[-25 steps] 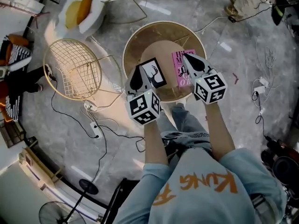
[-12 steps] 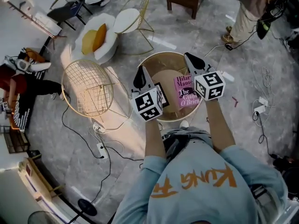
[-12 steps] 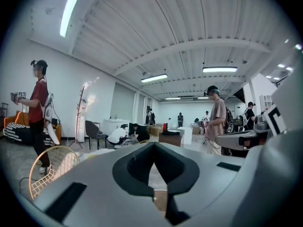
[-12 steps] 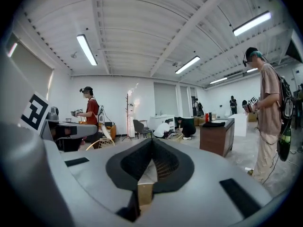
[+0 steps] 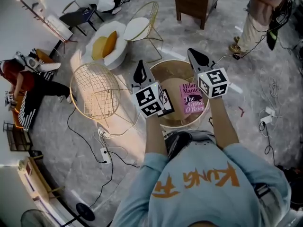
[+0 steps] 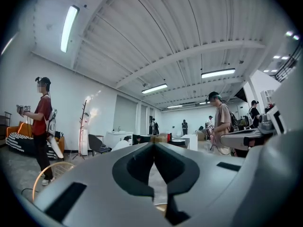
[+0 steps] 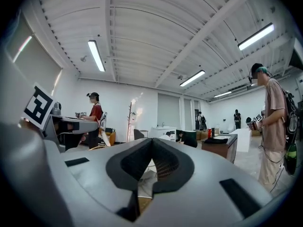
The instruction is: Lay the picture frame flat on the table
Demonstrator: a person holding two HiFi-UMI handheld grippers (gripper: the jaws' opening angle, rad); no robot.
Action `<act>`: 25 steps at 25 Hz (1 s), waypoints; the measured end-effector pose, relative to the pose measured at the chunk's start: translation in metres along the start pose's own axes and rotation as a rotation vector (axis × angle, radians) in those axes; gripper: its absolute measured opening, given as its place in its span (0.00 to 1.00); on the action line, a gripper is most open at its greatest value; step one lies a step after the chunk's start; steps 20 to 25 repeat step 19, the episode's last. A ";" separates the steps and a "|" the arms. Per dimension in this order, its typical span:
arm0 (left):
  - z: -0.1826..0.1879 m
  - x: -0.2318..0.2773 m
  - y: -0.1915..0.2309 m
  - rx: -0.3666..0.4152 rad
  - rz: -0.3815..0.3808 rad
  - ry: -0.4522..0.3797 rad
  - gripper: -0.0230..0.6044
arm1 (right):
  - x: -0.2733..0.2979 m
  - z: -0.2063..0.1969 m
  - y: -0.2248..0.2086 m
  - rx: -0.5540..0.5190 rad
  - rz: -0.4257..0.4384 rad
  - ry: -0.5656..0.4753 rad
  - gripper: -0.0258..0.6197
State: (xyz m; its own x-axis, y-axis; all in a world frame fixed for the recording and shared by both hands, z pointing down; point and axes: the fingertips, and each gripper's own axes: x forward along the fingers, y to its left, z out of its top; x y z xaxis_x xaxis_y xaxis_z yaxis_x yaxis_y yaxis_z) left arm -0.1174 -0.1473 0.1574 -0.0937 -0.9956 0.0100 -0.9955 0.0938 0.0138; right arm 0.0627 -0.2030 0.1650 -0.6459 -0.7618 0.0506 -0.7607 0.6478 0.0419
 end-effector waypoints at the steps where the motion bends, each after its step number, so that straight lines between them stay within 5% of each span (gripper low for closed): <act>1: 0.001 0.000 -0.001 0.003 0.002 -0.002 0.07 | -0.001 0.002 -0.001 -0.003 -0.002 -0.006 0.04; 25: 0.000 0.004 -0.011 -0.001 -0.008 -0.007 0.07 | -0.006 0.010 -0.005 -0.020 -0.001 -0.041 0.04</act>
